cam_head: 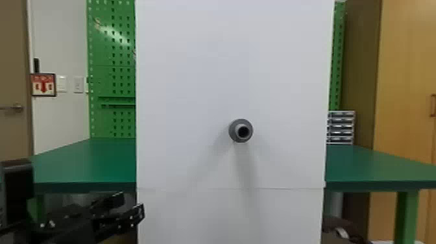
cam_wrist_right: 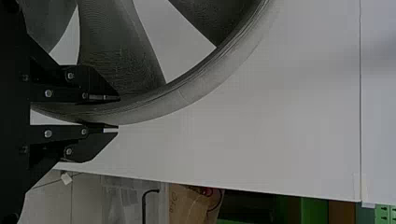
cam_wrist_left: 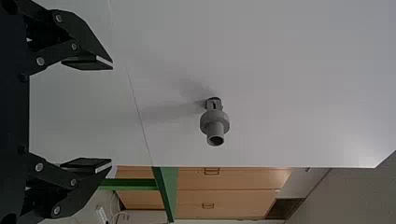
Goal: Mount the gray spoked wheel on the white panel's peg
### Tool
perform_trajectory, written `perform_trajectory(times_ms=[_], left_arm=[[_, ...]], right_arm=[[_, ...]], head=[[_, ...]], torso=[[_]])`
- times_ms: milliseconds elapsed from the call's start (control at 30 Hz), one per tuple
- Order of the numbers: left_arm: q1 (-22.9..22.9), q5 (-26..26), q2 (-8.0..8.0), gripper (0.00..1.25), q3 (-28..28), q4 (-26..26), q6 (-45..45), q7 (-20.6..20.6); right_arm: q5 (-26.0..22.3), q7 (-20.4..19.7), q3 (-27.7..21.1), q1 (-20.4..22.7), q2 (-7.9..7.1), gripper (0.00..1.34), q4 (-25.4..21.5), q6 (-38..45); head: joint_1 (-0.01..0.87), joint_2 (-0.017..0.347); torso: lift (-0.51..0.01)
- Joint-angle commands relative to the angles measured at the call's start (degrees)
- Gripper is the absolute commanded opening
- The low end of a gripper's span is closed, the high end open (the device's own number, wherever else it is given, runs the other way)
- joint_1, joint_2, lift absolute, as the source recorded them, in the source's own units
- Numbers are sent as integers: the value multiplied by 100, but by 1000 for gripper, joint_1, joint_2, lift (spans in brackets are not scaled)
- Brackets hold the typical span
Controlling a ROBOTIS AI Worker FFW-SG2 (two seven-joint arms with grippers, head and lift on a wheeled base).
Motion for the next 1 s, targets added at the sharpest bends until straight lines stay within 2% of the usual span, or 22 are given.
perform_trajectory(times_ms=[0, 567, 767, 867, 967], left_arm=[[0, 0, 0, 744, -11, 7, 0, -1], [9, 9, 0, 744, -2, 16, 0, -1], [17, 9, 0, 744, -11, 16, 0, -1], [26, 9, -9, 744, 6, 16, 0, 8], [26, 9, -9, 744, 6, 16, 0, 17]], right_arm=[[-46, -30, 99, -18, -30, 110, -1, 7], [-20, -100, 126, 17, -56, 110, -1, 16], [77, -408, 266, 9, -100, 109, -106, 200], [-81, -557, 389, -18, -144, 109, -194, 525], [-248, -839, 600, -35, -258, 109, -291, 657]], head=[[84, -8], [84, -8], [84, -8], [84, -8], [84, -8]], torso=[[-485], [-485], [-485], [-485], [-485]])
